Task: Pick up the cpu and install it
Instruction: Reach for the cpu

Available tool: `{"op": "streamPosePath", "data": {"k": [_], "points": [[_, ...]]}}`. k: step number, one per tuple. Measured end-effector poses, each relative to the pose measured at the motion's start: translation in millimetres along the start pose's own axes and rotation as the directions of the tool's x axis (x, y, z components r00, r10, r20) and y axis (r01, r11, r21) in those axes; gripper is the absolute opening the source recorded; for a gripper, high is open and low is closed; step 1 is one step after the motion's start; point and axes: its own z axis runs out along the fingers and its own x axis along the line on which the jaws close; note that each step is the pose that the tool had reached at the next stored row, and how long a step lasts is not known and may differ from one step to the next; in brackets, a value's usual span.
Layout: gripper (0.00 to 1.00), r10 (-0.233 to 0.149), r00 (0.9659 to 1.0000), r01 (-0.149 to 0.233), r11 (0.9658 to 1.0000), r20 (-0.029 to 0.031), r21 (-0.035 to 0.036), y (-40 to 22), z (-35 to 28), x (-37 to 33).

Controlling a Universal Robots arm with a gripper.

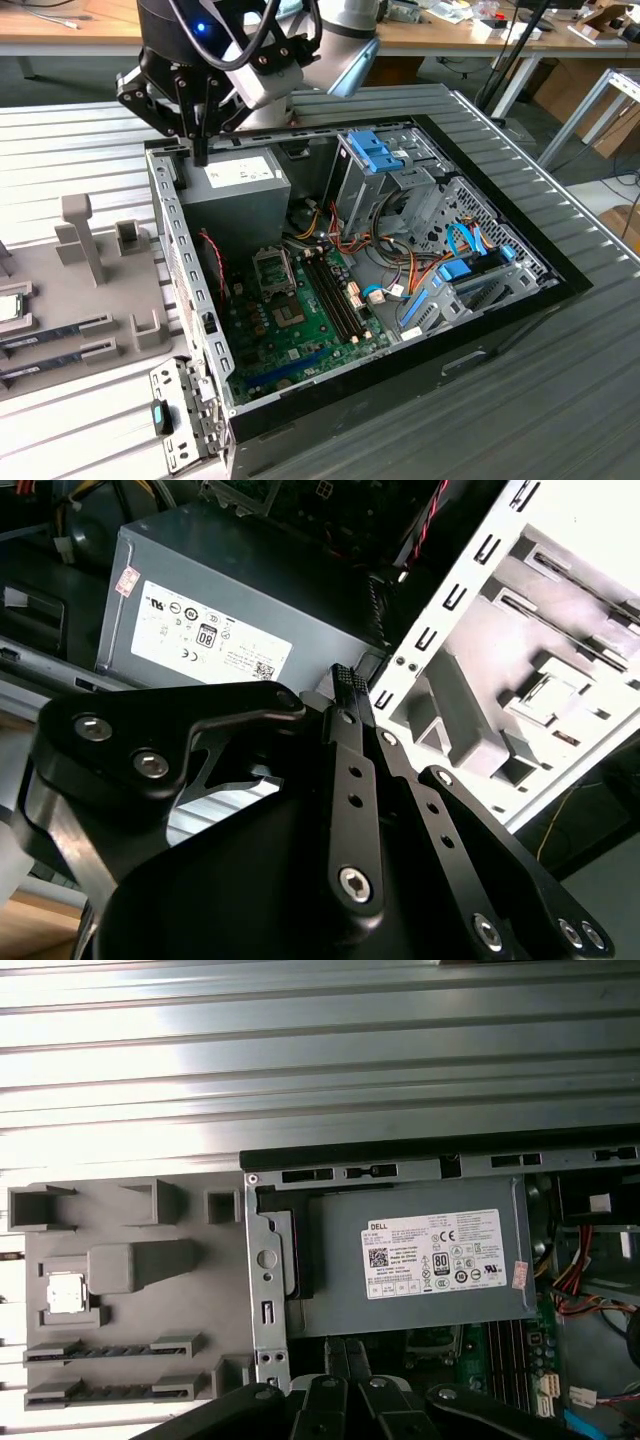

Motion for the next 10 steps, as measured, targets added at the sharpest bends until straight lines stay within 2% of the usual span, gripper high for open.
{"op": "streamPosePath", "data": {"k": [10], "points": [[0.11,0.0,1.0,0.0,1.0,0.0,0.0001,-0.5,-0.2,6.9]]}}
